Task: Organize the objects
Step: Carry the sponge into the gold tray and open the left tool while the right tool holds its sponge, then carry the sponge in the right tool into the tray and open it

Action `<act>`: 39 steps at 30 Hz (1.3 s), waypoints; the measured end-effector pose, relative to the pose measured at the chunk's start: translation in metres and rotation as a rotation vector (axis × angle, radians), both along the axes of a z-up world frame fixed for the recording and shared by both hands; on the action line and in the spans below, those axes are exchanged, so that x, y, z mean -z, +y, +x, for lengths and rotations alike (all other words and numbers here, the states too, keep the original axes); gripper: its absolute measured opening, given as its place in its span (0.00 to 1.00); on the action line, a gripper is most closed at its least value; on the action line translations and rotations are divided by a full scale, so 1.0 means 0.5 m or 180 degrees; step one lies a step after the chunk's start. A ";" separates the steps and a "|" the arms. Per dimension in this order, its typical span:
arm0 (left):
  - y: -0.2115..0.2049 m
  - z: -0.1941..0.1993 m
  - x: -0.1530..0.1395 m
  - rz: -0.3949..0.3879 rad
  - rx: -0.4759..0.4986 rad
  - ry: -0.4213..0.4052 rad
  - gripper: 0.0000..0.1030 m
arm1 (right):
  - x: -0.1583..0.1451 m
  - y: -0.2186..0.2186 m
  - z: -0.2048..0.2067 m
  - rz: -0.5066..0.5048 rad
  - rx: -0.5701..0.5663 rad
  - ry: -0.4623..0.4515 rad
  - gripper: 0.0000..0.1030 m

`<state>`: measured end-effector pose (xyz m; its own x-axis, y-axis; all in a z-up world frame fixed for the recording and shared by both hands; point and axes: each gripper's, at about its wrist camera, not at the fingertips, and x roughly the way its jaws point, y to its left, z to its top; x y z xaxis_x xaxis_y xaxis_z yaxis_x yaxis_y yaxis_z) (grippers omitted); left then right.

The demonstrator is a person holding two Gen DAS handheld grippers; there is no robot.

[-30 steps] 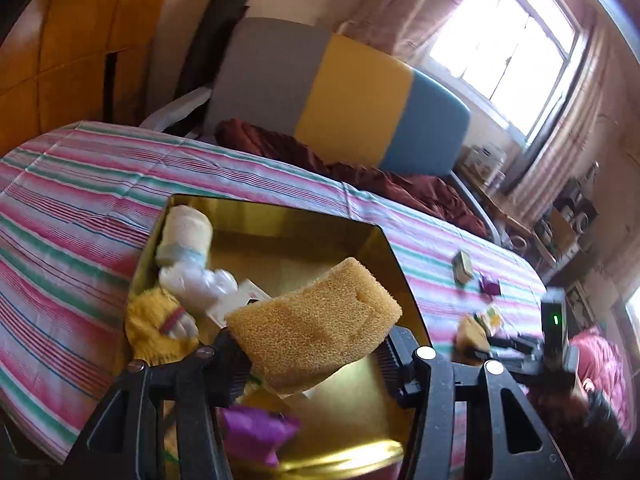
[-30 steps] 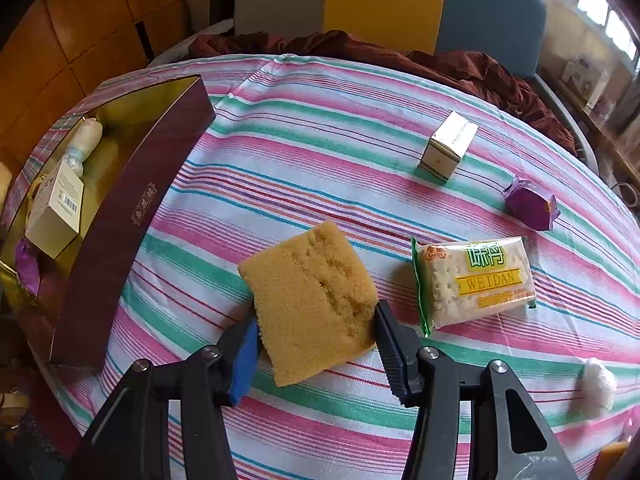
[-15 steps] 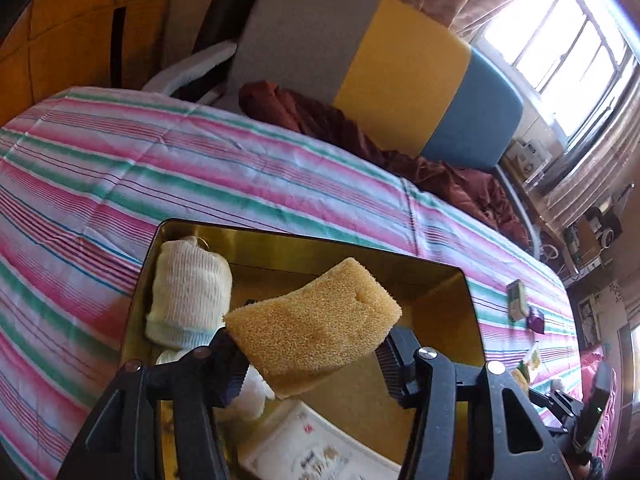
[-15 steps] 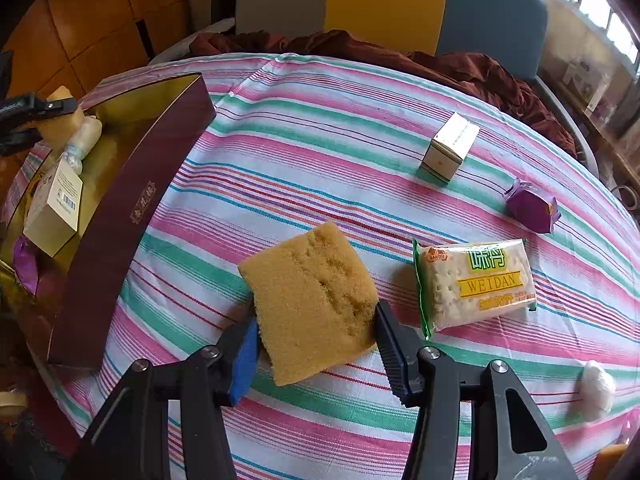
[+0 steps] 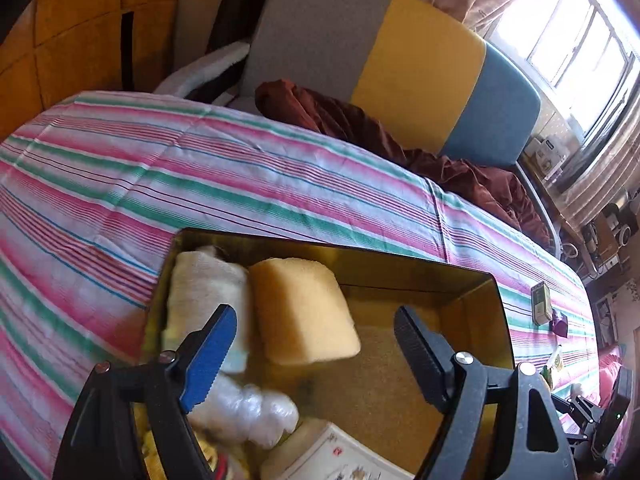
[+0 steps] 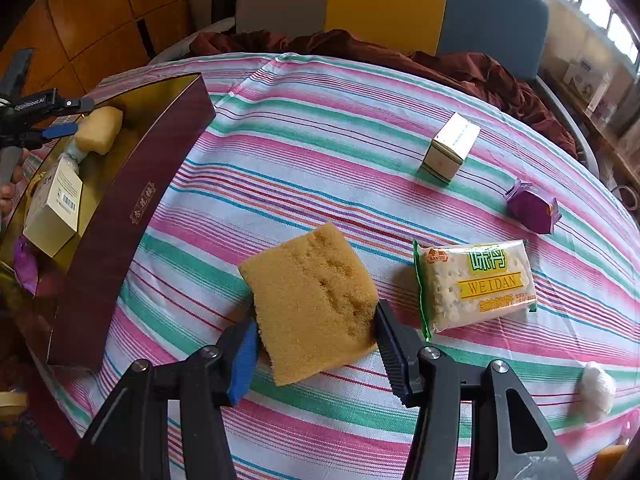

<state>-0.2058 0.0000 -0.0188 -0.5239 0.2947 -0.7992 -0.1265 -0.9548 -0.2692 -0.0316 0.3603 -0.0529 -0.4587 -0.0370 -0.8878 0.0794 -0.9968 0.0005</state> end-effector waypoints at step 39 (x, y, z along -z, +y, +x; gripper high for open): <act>0.007 0.443 -0.031 -0.0736 0.0051 0.0790 0.72 | 0.015 -0.023 0.009 0.0326 0.0023 0.0050 0.55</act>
